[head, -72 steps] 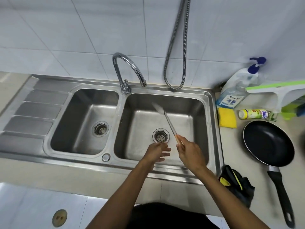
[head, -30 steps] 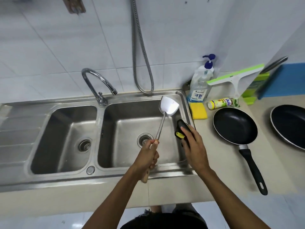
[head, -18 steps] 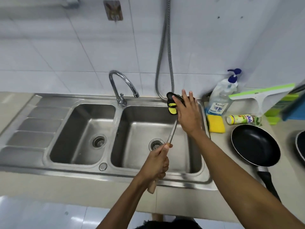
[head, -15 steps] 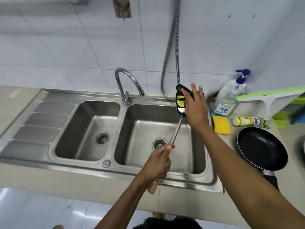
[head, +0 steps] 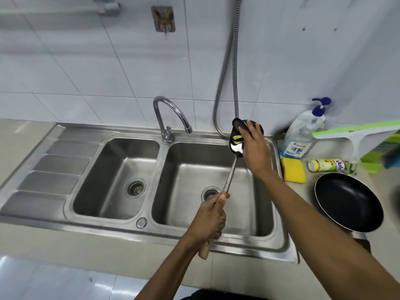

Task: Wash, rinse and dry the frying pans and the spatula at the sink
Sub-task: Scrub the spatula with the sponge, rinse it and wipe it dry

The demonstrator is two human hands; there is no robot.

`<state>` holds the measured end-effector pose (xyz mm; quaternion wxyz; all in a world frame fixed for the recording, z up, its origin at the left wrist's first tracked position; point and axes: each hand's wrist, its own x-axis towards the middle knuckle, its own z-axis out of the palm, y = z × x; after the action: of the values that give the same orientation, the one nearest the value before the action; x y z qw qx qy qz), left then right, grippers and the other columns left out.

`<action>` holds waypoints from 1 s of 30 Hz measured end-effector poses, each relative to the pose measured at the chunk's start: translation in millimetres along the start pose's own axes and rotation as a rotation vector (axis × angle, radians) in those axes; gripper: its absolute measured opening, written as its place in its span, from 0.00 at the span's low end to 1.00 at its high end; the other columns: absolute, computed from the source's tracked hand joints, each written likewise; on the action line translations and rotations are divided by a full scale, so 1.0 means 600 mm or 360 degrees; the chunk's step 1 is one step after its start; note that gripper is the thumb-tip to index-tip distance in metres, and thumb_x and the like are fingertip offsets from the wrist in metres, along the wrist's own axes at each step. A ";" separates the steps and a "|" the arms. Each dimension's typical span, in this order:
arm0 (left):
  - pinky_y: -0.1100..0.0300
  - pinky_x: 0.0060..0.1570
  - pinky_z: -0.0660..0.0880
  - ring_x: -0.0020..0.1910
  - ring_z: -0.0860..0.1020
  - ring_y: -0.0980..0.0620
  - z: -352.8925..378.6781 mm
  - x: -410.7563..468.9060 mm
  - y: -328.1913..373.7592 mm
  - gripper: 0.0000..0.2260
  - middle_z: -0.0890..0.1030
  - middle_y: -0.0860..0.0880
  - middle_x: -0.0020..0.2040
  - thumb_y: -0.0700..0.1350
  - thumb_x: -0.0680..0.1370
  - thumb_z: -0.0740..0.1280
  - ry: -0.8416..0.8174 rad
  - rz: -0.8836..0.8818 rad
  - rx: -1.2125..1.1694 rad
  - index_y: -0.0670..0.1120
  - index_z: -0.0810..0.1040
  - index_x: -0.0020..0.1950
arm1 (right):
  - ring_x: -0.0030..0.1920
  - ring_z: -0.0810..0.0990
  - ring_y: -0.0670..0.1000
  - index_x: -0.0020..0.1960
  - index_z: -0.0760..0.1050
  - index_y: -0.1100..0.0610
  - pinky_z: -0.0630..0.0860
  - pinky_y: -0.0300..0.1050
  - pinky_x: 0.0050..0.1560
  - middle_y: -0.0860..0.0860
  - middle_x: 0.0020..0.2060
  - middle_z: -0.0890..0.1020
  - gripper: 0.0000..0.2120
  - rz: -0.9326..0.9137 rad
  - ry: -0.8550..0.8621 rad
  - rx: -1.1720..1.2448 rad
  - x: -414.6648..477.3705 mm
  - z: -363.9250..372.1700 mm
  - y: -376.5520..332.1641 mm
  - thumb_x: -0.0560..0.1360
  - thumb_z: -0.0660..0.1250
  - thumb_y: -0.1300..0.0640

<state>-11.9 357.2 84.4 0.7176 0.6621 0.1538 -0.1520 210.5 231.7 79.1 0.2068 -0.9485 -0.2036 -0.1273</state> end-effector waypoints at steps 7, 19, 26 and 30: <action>0.65 0.25 0.60 0.26 0.62 0.56 -0.014 0.024 0.025 0.18 0.66 0.51 0.31 0.58 0.86 0.56 0.0054 0.0046 0.0055 0.47 0.75 0.64 | 0.79 0.61 0.59 0.75 0.70 0.54 0.73 0.61 0.69 0.55 0.78 0.66 0.24 -0.0283 -0.0256 0.0159 -0.016 0.001 -0.007 0.80 0.60 0.68; 0.65 0.24 0.58 0.25 0.60 0.56 -0.014 0.043 0.051 0.16 0.64 0.52 0.29 0.55 0.87 0.55 0.0245 0.0184 0.0081 0.46 0.75 0.57 | 0.80 0.60 0.58 0.73 0.73 0.56 0.70 0.53 0.73 0.52 0.77 0.67 0.26 -0.0658 -0.0122 0.0211 -0.047 0.001 -0.043 0.77 0.60 0.70; 0.65 0.23 0.59 0.25 0.60 0.57 0.013 0.053 0.072 0.13 0.64 0.52 0.29 0.56 0.87 0.57 0.0167 0.0263 -0.0036 0.50 0.76 0.61 | 0.79 0.61 0.58 0.76 0.70 0.51 0.80 0.55 0.59 0.51 0.79 0.64 0.35 -0.0228 0.0119 0.0041 0.078 -0.019 -0.011 0.73 0.66 0.75; 0.65 0.23 0.60 0.24 0.62 0.58 0.008 0.056 0.078 0.13 0.65 0.54 0.28 0.55 0.87 0.56 0.0164 0.0287 0.0036 0.49 0.75 0.60 | 0.80 0.58 0.57 0.77 0.68 0.50 0.74 0.54 0.67 0.51 0.80 0.63 0.31 0.0076 0.0132 0.0230 0.085 -0.009 -0.030 0.78 0.63 0.71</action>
<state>38.5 355.8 112.7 0.7118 0.6883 0.1286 -0.0543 246.8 261.4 106.3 0.2861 -0.9296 -0.1808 -0.1464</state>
